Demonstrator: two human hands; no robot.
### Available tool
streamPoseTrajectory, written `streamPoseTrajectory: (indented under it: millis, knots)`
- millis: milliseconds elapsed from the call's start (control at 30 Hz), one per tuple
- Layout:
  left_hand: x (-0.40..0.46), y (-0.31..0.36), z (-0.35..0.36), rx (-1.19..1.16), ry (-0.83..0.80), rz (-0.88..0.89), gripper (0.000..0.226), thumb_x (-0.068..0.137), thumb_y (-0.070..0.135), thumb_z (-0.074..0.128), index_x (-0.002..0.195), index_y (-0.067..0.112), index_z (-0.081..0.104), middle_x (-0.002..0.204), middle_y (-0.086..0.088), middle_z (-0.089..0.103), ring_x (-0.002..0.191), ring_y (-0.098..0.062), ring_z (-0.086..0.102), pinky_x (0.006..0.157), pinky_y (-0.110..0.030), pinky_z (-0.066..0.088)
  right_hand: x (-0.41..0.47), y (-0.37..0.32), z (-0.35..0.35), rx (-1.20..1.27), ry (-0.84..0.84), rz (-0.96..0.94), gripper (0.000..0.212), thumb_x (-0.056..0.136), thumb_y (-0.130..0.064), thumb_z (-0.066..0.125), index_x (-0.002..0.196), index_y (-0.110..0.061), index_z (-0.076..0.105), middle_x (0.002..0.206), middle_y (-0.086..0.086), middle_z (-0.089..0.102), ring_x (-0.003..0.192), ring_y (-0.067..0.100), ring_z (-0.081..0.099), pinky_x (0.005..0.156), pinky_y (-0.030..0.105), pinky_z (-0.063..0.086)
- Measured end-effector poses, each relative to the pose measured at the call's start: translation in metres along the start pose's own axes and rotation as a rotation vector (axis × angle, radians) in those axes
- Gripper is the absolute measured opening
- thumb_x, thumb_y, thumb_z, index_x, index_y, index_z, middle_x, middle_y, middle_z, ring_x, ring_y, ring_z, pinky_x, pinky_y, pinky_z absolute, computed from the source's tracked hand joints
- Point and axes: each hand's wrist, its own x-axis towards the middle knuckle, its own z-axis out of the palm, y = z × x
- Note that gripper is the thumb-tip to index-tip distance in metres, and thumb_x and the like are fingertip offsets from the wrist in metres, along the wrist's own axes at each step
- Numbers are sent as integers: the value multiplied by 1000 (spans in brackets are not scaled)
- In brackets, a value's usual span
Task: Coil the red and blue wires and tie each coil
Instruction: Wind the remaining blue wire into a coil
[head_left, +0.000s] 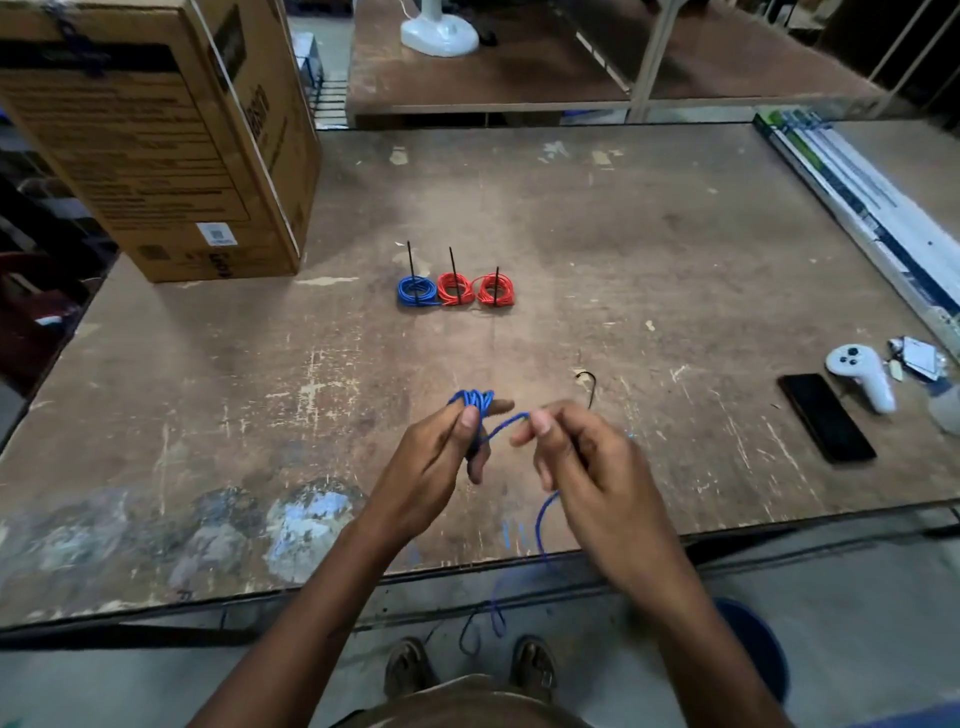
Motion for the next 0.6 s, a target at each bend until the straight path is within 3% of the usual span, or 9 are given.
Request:
streamPoseTrajectory:
  millis: [67,133,200,267,333,367,467,533,600]
  knots:
    - [-8,7,3,-61,-89,17,46,118,27,31,105,37,73,66,-5,56,73,-28,64,80,-47,51,24,9,-7,24,57,-27,27,110,-39,55,92,-26,72,65,-5,58,61,11,55,64,38,46]
    - [-8,10,2,-95,-190,9,47,118,29,31,103,40,74,65,-8,58,67,-41,60,71,-56,49,44,27,-7,57,72,-35,22,107,-35,63,91,-24,73,66,0,62,62,14,57,63,38,48]
    - [-7,12,0,-164,-265,-36,45,117,31,32,111,30,77,68,-10,65,57,-36,52,61,-55,46,58,45,-1,140,85,15,15,100,-33,71,91,-23,75,64,-2,62,58,10,55,56,29,45]
    - [-7,15,-2,-265,-283,-41,48,114,34,33,124,12,74,69,-9,67,52,-26,44,57,-43,41,62,59,9,257,123,123,16,94,-30,77,92,-14,75,66,0,62,51,3,52,47,30,47]
    - [-7,18,0,-376,-252,-2,55,113,38,34,125,-1,71,66,-5,61,52,-20,40,56,-33,37,55,72,23,422,93,219,12,93,-19,80,90,-9,73,68,8,61,43,1,48,38,25,44]
    - [-7,22,2,-448,-233,21,59,112,41,36,124,-6,70,64,-3,57,52,-19,39,57,-32,36,46,75,32,467,68,230,8,92,-22,77,88,-15,74,65,10,60,39,3,44,37,19,36]
    - [-2,35,7,-659,-144,49,56,110,44,38,131,3,71,63,-4,47,55,-22,38,56,-42,31,6,72,58,381,-16,140,24,101,-52,62,88,-35,72,63,11,60,46,8,44,46,24,34]
    - [5,40,8,-609,-31,62,52,111,39,36,122,1,70,66,-10,49,57,-19,47,55,-31,36,-19,64,70,328,-47,106,24,110,-44,53,93,-40,68,60,6,49,52,15,42,51,34,34]
    - [12,35,9,-380,50,79,46,115,27,33,104,-7,62,71,-16,57,70,-21,65,70,-24,47,-32,58,76,259,-40,74,20,113,-29,49,107,-37,67,58,6,43,53,19,41,54,40,35]
